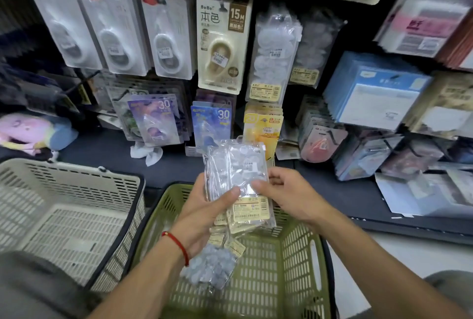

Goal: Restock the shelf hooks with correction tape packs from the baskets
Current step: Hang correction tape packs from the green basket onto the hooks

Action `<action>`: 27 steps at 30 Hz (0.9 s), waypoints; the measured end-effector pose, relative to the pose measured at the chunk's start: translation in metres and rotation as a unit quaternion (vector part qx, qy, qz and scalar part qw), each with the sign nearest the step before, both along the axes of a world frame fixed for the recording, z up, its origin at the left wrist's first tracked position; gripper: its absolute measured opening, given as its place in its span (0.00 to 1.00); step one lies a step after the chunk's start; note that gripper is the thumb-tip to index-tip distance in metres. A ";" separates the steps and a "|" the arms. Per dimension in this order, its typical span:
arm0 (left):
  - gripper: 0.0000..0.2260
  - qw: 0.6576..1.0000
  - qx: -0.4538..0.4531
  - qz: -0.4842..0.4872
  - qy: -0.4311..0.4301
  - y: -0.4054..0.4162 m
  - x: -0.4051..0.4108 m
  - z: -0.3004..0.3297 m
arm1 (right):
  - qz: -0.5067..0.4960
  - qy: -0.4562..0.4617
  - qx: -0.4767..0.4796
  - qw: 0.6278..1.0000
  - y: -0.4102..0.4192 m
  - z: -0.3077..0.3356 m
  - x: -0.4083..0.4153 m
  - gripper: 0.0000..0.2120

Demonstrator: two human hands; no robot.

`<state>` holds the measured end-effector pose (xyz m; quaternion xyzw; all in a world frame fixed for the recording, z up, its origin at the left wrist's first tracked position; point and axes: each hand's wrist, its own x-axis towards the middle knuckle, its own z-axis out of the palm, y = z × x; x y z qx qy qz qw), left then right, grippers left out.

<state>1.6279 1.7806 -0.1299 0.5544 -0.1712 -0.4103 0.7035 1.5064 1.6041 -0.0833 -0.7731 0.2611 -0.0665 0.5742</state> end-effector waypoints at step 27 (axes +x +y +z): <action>0.35 0.978 -0.055 0.115 -0.165 -0.059 0.079 0.126 | -0.288 -0.312 -0.078 0.902 -0.092 0.117 0.013 0.15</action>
